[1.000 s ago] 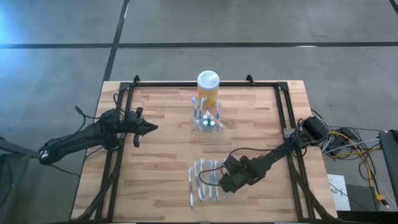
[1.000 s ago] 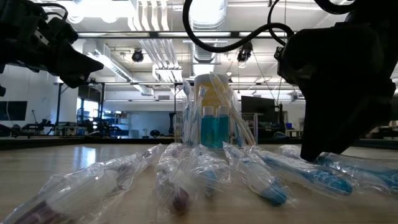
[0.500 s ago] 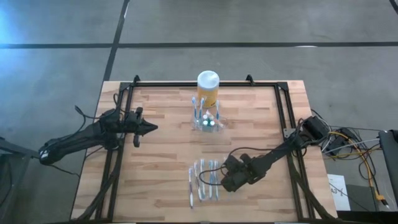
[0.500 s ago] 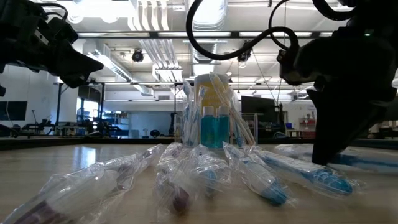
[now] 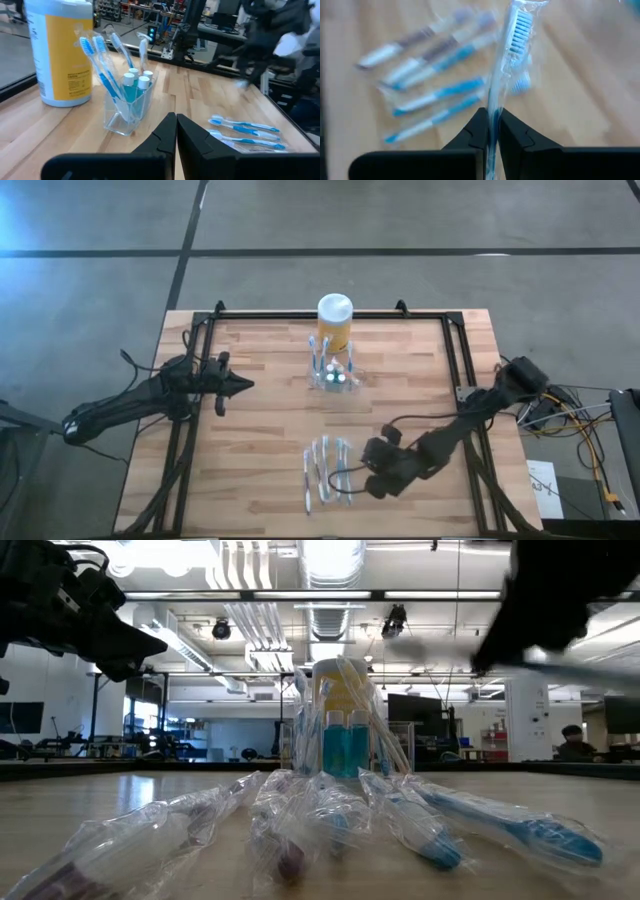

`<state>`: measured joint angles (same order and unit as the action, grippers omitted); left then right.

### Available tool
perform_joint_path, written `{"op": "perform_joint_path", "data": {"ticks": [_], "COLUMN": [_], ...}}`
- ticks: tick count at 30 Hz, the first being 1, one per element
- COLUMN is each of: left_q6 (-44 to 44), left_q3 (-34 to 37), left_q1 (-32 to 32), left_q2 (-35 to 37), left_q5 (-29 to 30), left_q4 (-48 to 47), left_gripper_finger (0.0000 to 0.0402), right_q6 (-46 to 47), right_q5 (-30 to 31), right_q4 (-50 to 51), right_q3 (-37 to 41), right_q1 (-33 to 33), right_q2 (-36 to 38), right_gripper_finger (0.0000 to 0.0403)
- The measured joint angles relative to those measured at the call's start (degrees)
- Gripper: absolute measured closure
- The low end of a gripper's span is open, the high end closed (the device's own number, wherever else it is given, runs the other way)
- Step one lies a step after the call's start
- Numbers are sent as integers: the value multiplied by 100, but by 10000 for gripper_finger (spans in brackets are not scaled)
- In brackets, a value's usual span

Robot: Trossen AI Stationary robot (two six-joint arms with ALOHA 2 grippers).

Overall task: Pick & Place toothbrushing station
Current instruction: Put the blue toothbrush into the transparent organizer

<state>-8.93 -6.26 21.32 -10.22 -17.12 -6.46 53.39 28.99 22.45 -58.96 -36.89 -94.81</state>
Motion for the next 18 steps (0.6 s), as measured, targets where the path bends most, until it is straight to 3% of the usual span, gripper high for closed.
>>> {"op": "perform_joint_path", "data": {"ticks": [6,11,15,18], "left_q6": [7,7,9,28], "left_q3": [0,0,0,0], "left_q1": [0,0,0,0], "left_q2": [-13,-13,-11,-11], "left_q5": [136,160,168,181], "left_q4": [2,28,132,231], "left_gripper_finger": [386,386,386,386], "right_q6": [-1570,-2315,-2964,-4402], "right_q5": [660,1022,656,-57], "right_q4": [-1546,-1813,-2093,-3205], "right_q3": [537,1354,2071,2771], "right_q1": [-386,-468,-200,5], "right_q2": [1111,2420,3670,4442], "right_gripper_finger": [384,384,385,385]}}
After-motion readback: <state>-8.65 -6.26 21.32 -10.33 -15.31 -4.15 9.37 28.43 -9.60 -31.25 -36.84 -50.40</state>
